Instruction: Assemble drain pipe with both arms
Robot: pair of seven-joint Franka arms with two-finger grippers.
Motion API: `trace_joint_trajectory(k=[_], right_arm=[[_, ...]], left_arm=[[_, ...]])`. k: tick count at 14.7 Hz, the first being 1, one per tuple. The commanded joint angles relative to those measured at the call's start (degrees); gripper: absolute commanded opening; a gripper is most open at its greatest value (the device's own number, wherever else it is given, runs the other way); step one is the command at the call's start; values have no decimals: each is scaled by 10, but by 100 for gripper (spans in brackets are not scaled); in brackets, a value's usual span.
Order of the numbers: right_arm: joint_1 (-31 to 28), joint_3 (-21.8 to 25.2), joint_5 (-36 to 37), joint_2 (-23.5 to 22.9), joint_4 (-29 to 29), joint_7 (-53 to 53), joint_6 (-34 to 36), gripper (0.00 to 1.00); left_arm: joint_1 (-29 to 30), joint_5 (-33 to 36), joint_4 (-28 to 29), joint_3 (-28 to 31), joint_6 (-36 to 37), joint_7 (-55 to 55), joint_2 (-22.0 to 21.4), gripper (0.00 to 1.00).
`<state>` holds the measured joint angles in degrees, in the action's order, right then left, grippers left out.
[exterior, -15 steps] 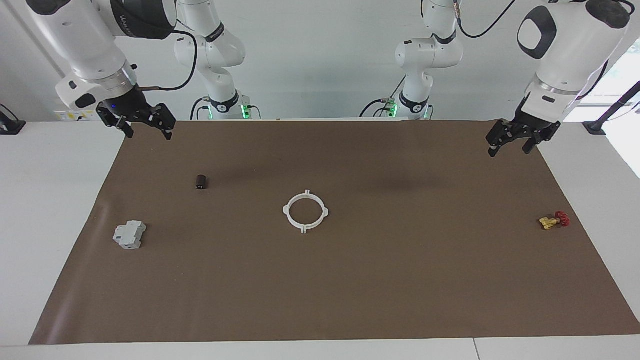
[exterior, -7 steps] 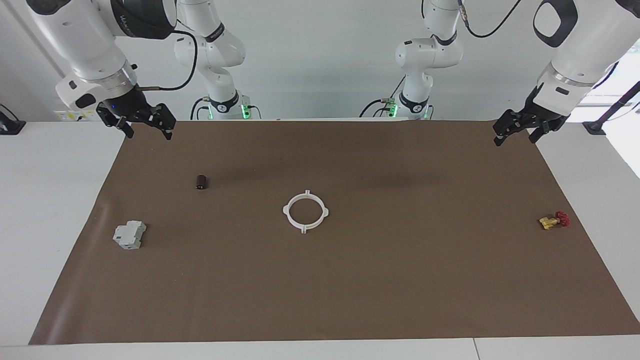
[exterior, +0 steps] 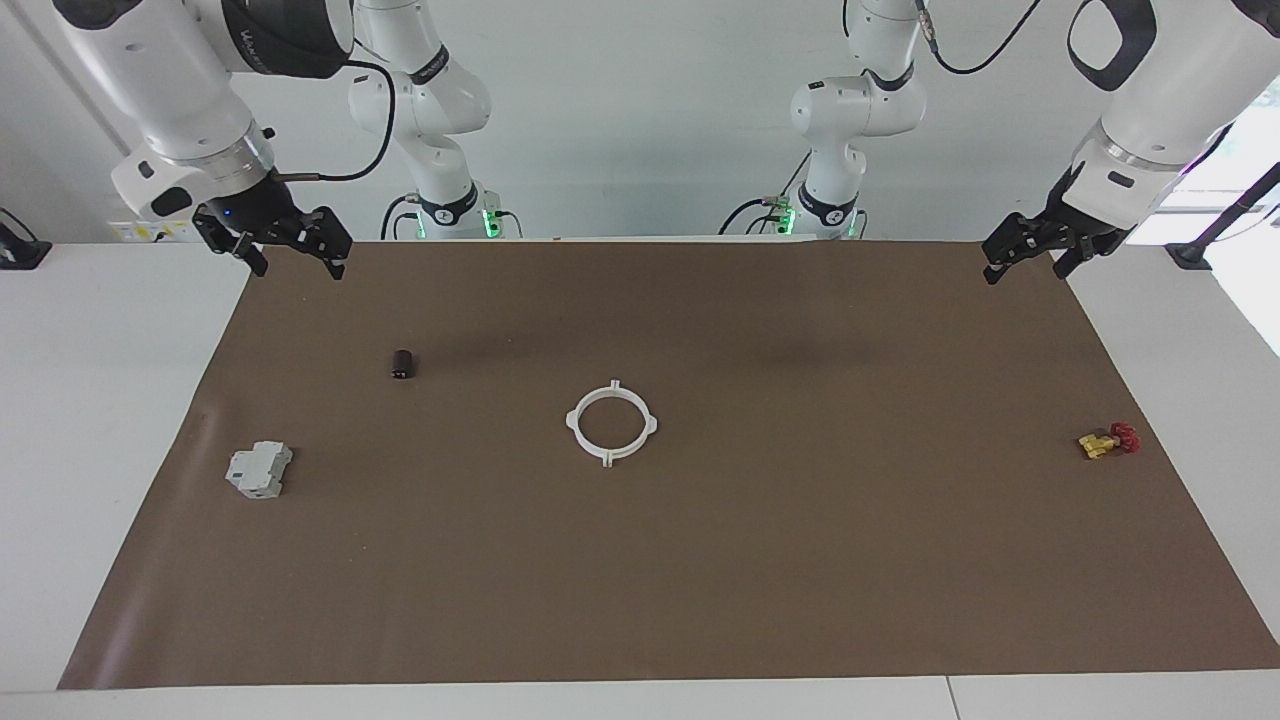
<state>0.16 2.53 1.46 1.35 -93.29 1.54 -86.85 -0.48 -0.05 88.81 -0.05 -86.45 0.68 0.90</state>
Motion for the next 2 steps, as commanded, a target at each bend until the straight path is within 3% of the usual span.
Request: trace_joint_trajectory(k=[1,2], right_arm=[[-7,-4,-6,2,0,-11,-8,100],[-7,-5,-6,2,0,-11,-8,100]], left_arm=[[0,0,-19,0,11,0,7,100],[2,0,-19,0,8,-4,6,100]])
